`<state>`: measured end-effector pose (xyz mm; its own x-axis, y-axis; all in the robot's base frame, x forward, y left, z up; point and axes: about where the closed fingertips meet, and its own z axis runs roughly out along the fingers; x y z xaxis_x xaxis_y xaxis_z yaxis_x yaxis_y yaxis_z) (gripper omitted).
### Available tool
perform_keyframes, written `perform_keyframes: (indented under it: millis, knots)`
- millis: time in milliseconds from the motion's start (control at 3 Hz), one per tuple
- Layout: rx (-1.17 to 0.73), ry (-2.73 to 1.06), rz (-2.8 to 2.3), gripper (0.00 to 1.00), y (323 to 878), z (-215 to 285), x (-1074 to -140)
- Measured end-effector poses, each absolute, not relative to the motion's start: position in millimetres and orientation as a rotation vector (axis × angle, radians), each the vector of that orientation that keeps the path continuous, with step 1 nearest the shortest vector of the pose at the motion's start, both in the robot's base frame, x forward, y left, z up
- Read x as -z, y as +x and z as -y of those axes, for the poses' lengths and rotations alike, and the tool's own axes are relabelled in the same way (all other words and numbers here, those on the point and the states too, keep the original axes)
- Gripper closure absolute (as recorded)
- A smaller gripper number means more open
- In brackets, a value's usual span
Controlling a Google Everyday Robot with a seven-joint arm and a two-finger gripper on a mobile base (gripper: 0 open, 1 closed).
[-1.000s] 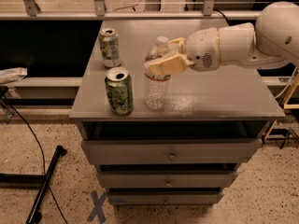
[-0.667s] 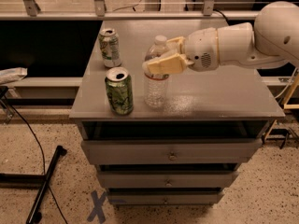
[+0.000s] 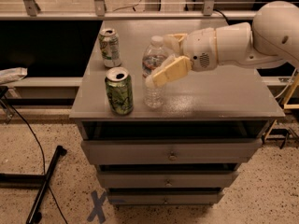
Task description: Move water bottle near green can
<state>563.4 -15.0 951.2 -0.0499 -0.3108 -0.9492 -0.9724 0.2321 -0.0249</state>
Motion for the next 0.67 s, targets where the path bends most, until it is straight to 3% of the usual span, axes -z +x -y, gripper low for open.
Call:
perform_keyframes:
  millis: [667]
  knots:
    - [-0.71,-1.297,-1.513,0.0,559,59,-1007]
